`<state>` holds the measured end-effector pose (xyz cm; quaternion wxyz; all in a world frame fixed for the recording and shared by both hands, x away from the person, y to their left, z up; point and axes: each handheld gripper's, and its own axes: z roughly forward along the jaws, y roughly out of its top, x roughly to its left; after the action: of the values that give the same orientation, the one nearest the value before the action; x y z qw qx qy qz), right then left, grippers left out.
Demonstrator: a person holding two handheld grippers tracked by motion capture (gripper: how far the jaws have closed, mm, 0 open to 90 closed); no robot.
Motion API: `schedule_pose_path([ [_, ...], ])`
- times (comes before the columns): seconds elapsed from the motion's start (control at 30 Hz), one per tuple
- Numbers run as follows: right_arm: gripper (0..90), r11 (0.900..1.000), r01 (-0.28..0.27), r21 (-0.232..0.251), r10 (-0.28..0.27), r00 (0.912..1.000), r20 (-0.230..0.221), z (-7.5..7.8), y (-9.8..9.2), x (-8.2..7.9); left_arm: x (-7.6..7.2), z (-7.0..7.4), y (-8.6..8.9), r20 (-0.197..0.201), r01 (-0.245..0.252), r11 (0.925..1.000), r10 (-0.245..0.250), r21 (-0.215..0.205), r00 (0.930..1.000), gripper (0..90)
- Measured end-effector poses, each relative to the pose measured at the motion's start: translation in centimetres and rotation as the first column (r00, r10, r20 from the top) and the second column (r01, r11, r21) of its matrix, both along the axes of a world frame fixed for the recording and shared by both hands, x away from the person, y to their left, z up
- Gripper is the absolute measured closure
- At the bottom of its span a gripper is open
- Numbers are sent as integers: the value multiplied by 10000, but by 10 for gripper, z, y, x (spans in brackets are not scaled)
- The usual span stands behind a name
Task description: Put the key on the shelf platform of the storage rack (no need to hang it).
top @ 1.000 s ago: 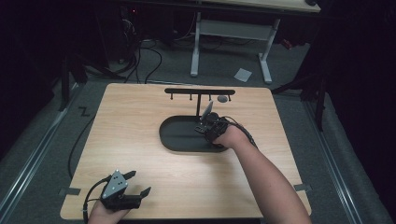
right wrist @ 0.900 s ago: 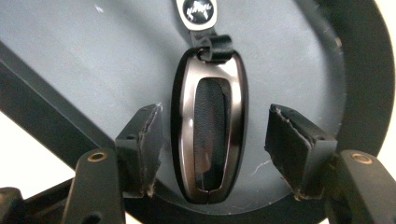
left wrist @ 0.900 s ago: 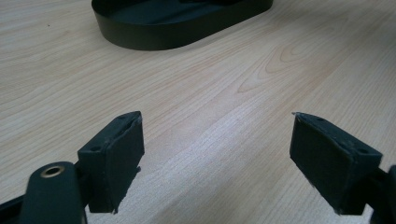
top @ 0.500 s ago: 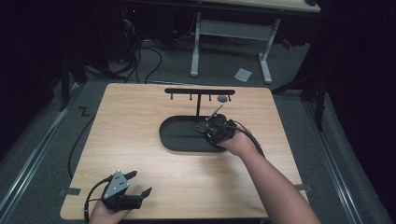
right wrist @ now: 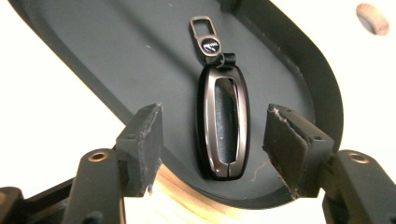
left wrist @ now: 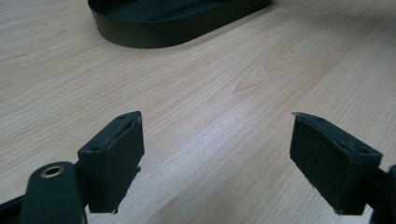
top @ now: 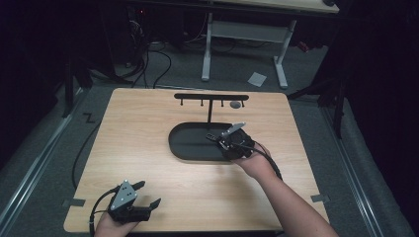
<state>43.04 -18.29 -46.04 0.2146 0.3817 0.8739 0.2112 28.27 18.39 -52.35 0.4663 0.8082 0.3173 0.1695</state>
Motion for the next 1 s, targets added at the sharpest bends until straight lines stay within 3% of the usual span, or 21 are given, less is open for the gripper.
schedule_pose_path([
  [0.1, 402, 10000, -4, 24, 4, 9997, 253, -4, -2, -8, 0, 0, 0, 9, -5, 10000, 5, 15, 10000, 184],
  [0.3, 394, 9970, 231, 736, -288, 9966, 769, -14, -14, -28, 0, 0, -1, 10, -11, 10000, 11, 30, 10000, 184],
  [0.37, 376, 9929, 344, 1137, -475, 9923, 1144, -18, -21, -39, 0, -1, -1, 8, -16, 10000, 16, 21, 10000, 184],
  [0.6, 346, 9799, 464, 1940, -811, 9812, 1750, -31, -42, -67, 0, -1, -1, 21, -37, 10000, 37, 89, 10000, 184],
  [0.87, 298, 9682, 422, 2465, -936, 9751, 2009, -46, -60, -98, 0, -2, -2, 20, -17, 9999, 17, 122, 10000, 184],
  [1.0, 276, 9622, 371, 2697, -1023, 9673, 2319, -56, -70, -117, -1, -2, -3, 57, 35, 10000, -35, 83, 10000, 184],
])
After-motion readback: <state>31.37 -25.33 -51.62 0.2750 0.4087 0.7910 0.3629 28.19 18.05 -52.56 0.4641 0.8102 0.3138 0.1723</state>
